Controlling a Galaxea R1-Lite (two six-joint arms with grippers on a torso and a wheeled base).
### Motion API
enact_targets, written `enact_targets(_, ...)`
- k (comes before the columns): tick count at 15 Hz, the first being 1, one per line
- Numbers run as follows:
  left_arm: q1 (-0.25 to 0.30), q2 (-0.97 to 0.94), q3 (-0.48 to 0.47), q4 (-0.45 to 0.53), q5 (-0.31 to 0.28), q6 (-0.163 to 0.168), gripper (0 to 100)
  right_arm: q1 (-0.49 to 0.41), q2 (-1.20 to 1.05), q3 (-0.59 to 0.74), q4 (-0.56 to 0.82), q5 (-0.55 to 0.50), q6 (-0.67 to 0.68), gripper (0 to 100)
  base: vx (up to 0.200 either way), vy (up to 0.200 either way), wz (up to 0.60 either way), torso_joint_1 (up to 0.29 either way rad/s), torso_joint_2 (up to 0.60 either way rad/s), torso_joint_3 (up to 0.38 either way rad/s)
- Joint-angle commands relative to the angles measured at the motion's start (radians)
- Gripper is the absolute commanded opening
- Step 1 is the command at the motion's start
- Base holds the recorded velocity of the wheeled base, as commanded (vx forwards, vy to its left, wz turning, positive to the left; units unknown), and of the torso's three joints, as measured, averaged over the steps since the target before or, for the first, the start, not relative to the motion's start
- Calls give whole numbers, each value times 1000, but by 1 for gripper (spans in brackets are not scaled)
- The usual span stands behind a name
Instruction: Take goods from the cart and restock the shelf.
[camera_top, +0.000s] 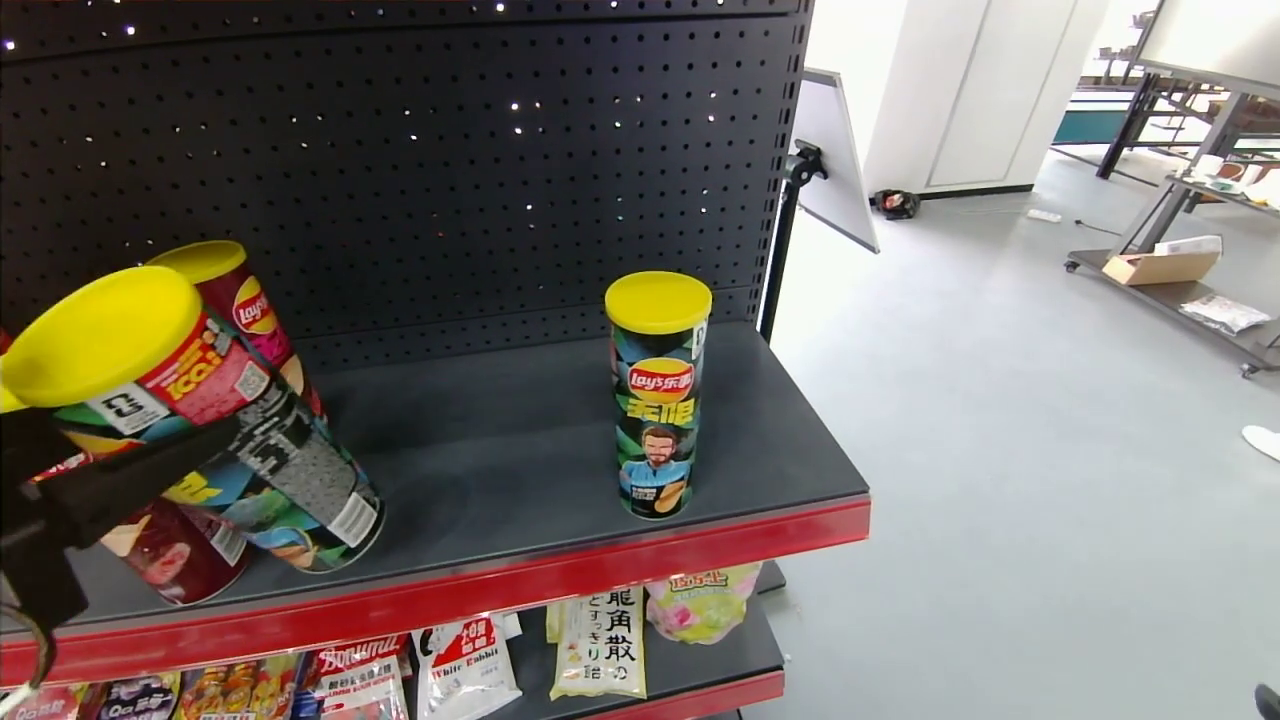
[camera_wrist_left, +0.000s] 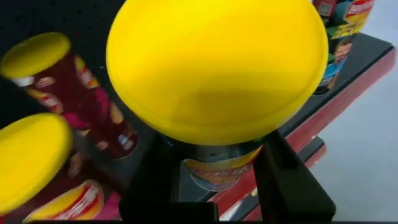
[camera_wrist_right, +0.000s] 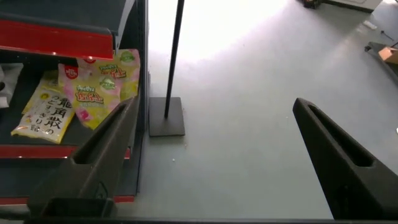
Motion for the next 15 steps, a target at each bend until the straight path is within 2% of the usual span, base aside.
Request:
enact_targets(1,-42,123,-52,-9,-10,-32,0,-9,-237,16,135,-7,8,100,0,0,0,0,0,0)
enact_targets(2,-65,163,-90,-9,-10,-78,0,-10,-234,3,138,-25,56,100,0,0,0,0,0,0)
enact_targets(5,-65,225,-121,-23,-13,-82,0,-10,-234,31,135,-11,80,100,0,0,0,0,0,0)
enact_targets(6,-65,266,-127,-89,-7,-82,0,-10,-234,81,115,31,148,100,0,0,0,0,0,0)
enact_targets(9,-66,340,-156,-146,18,-79,0,-10,-234,206,-78,143,185,100,0,0,0,0,0,0)
enact_targets(10,-66,357,-179,-147,13,-81,0,-10,-234,206,-66,160,197,100,0,0,0,0,0,0)
enact_targets(12,-66,386,-214,-147,9,-102,0,-9,-234,206,-6,156,206,100,0,0,0,0,0,0)
enact_targets(14,-66,400,-231,-147,9,-121,0,-10,-231,204,-2,143,235,100,0,0,0,0,0,0)
enact_targets(15,-68,415,-247,-147,9,-133,0,-42,-203,203,-2,125,243,100,0,0,0,0,0,0)
